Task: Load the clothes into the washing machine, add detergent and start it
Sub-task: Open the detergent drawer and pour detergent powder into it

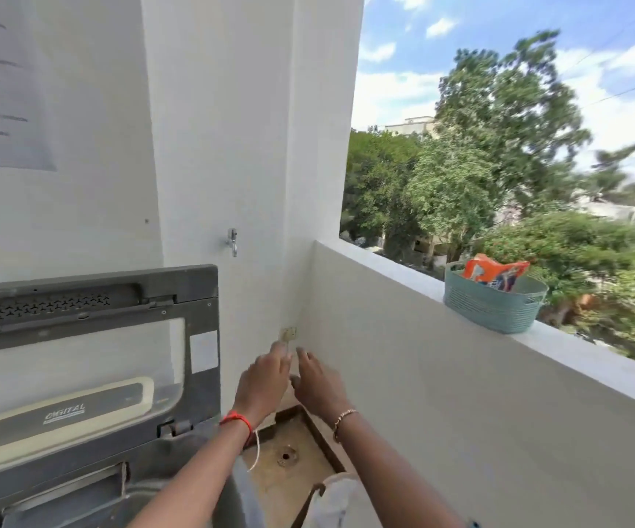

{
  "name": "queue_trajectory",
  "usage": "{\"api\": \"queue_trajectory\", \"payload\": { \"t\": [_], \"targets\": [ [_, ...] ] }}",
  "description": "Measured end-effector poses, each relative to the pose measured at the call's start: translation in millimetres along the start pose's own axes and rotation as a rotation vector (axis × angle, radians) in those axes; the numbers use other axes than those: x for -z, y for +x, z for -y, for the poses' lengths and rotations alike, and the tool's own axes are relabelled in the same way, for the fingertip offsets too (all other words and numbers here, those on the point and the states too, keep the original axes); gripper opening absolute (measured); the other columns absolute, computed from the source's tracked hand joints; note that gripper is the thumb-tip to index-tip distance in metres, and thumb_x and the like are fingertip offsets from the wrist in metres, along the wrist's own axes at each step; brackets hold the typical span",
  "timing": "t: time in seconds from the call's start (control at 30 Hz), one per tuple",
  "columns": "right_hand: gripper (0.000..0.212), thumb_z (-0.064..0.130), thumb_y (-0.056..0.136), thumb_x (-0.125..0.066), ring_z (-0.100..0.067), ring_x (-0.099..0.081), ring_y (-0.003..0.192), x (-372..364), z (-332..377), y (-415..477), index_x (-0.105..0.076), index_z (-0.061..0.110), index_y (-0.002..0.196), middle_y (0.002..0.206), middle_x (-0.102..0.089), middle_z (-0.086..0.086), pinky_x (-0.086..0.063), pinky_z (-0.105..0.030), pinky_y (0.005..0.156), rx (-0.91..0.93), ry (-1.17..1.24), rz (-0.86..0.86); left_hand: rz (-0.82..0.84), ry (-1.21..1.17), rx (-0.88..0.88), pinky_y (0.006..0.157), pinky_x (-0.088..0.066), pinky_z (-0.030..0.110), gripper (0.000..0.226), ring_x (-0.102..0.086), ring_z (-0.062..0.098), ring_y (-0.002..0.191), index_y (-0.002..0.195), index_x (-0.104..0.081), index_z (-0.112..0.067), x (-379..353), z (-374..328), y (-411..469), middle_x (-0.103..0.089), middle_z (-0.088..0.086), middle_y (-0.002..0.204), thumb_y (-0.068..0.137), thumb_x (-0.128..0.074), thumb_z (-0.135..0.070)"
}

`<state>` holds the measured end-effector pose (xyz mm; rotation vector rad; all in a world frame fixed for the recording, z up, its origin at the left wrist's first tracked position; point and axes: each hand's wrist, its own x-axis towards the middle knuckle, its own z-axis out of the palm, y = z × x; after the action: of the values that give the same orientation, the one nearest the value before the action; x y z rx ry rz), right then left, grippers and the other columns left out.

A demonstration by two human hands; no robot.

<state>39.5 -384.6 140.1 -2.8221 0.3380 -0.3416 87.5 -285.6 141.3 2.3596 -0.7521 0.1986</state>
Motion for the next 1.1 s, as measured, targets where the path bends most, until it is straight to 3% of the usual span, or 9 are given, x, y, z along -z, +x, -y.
{"api": "queue_trajectory", "payload": {
  "t": [0.17, 0.27, 0.43, 0.53, 0.63, 0.77, 0.87, 1.0, 1.1],
  "targets": [
    [0.039, 0.018, 0.094, -0.042, -0.034, -0.056, 0.110, 83, -114, 12, -0.036, 0.009, 0.132, 0.129, -0.052, -0.013, -0.047, -0.041, 0.083, -0.165, -0.047, -0.246, 0.033, -0.374, -0.115, 0.083, -0.053, 0.044, 0.041, -0.066, 0.030, 0.090, 0.119, -0.054, -0.018, -55, -116, 76, -0.069, 0.011, 0.101, 0.091, -0.037, -0.043],
    [0.037, 0.014, 0.093, -0.042, -0.035, -0.056, 0.109, 133, -182, 22, -0.038, 0.008, 0.129, 0.126, -0.054, -0.015, -0.047, -0.041, 0.081, -0.234, -0.068, -0.376, 0.038, -0.516, -0.192, 0.079, -0.053, 0.044, 0.031, -0.068, 0.028, 0.078, 0.118, -0.054, -0.012, -84, -191, 117, -0.070, 0.014, 0.095, 0.096, -0.043, -0.030],
    [0.045, 0.007, 0.089, -0.044, -0.035, -0.054, 0.109, 197, -280, 37, -0.036, 0.004, 0.134, 0.128, -0.050, -0.018, -0.047, -0.040, 0.073, -0.329, -0.083, -0.525, 0.077, -0.635, -0.284, 0.084, -0.048, 0.031, 0.032, -0.064, 0.029, 0.095, 0.125, -0.050, -0.004, -130, -300, 170, -0.066, 0.017, 0.109, 0.096, -0.047, -0.019],
    [0.044, 0.005, 0.088, -0.050, -0.033, -0.047, 0.116, 220, -330, 48, -0.041, 0.004, 0.131, 0.126, -0.048, -0.016, -0.047, -0.040, 0.081, -0.331, -0.102, -0.590, 0.141, -0.642, -0.319, 0.080, -0.042, 0.025, 0.041, -0.059, 0.026, 0.100, 0.132, -0.043, -0.003, -158, -341, 195, -0.061, 0.016, 0.118, 0.095, -0.049, -0.021],
    [0.049, 0.005, 0.087, -0.054, -0.033, -0.040, 0.121, 233, -367, 64, -0.039, 0.006, 0.134, 0.128, -0.044, -0.017, -0.044, -0.040, 0.090, -0.341, -0.074, -0.586, 0.191, -0.654, -0.317, 0.081, -0.048, 0.029, 0.051, -0.057, 0.023, 0.100, 0.139, -0.034, -0.004, -181, -363, 217, -0.054, 0.018, 0.126, 0.095, -0.051, -0.021],
    [0.064, 0.018, 0.086, -0.062, -0.036, -0.027, 0.131, 238, -404, 90, -0.031, 0.013, 0.141, 0.145, -0.029, -0.013, -0.035, -0.047, 0.107, -0.368, -0.062, -0.450, 0.214, -0.592, -0.298, 0.086, -0.036, 0.020, 0.057, -0.049, 0.023, 0.116, 0.141, -0.030, -0.004, -207, -371, 241, -0.048, 0.015, 0.134, 0.093, -0.055, -0.021],
    [0.067, 0.026, 0.084, -0.065, -0.035, -0.023, 0.134, 239, -420, 107, -0.032, 0.015, 0.141, 0.148, -0.027, -0.009, -0.029, -0.048, 0.110, -0.380, -0.104, -0.407, 0.190, -0.549, -0.303, 0.091, -0.035, 0.020, 0.059, -0.046, 0.023, 0.122, 0.140, -0.032, -0.004, -222, -370, 257, -0.045, 0.014, 0.137, 0.090, -0.059, -0.020],
    [0.054, 0.029, 0.086, -0.063, -0.035, -0.023, 0.134, 237, -430, 122, -0.044, 0.011, 0.133, 0.140, -0.040, -0.008, -0.023, -0.051, 0.110, -0.407, -0.100, -0.360, 0.173, -0.493, -0.322, 0.082, -0.031, 0.010, 0.060, -0.044, 0.022, 0.122, 0.140, -0.030, -0.005, -234, -368, 270, -0.039, 0.013, 0.139, 0.090, -0.060, -0.015],
    [0.034, 0.022, 0.089, -0.058, -0.034, -0.029, 0.130, 233, -437, 130, -0.054, 0.008, 0.120, 0.130, -0.049, -0.009, -0.027, -0.050, 0.107, -0.412, -0.112, -0.382, 0.152, -0.487, -0.332, 0.079, -0.027, 0.002, 0.063, -0.041, 0.022, 0.124, 0.142, -0.026, -0.005, -239, -370, 275, -0.031, 0.013, 0.144, 0.090, -0.060, -0.014]
  ]
}}
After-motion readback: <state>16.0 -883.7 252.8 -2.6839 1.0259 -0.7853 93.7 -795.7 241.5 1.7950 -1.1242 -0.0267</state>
